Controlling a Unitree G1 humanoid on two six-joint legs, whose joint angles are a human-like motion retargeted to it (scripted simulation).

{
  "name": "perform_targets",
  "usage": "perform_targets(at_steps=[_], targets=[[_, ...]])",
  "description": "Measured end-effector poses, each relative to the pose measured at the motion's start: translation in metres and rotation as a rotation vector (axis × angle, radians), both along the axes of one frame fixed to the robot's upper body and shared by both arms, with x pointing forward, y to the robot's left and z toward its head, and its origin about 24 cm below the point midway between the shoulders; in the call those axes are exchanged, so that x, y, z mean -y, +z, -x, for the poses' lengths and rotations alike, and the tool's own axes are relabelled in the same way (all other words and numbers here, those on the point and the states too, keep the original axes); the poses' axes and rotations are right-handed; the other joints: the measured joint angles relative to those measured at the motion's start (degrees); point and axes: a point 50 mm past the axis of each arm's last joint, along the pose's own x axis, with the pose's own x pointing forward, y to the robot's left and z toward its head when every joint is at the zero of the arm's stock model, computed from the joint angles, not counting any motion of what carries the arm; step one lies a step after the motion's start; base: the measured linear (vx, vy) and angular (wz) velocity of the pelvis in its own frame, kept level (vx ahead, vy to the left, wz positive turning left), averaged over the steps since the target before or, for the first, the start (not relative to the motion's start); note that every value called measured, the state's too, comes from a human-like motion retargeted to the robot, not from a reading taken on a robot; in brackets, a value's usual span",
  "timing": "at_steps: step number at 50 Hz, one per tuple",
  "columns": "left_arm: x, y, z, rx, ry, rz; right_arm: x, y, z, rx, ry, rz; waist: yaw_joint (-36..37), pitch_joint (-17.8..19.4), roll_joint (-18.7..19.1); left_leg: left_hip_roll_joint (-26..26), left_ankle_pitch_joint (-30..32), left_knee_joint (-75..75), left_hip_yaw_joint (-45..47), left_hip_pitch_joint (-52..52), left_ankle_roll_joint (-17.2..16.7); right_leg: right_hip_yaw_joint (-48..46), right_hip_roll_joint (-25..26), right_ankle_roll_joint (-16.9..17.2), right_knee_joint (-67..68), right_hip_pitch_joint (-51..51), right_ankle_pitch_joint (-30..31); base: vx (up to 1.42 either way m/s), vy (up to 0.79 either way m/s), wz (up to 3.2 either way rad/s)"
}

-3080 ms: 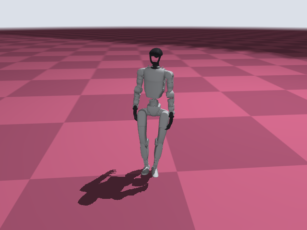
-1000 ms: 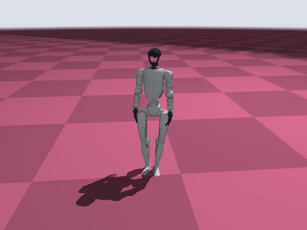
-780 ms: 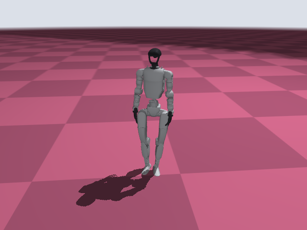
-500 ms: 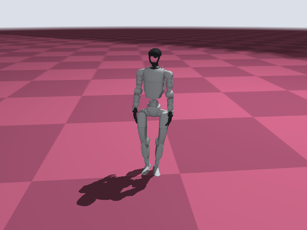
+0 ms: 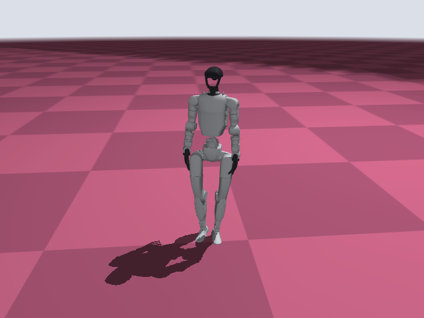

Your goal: In place motions

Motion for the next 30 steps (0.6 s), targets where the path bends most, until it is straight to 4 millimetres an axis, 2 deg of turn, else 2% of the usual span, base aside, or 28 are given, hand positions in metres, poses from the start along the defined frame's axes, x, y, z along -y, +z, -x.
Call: perform_targets(at_steps=[30], targets=[[0.0035, -0.0002, 0.0008, 0.000, 0.012, 0.008, 0.0061, 0.0006, 0.0067, -0.014, 0.013, 0.017, 1.4, -0.2, 0.4, -0.9, 0.8, 0.2, -3.3, -0.1, -0.4, -3.0, -1.2, -0.1, -0.4, 1.4, 0.1, 0.15, 0.01, 0.10]])
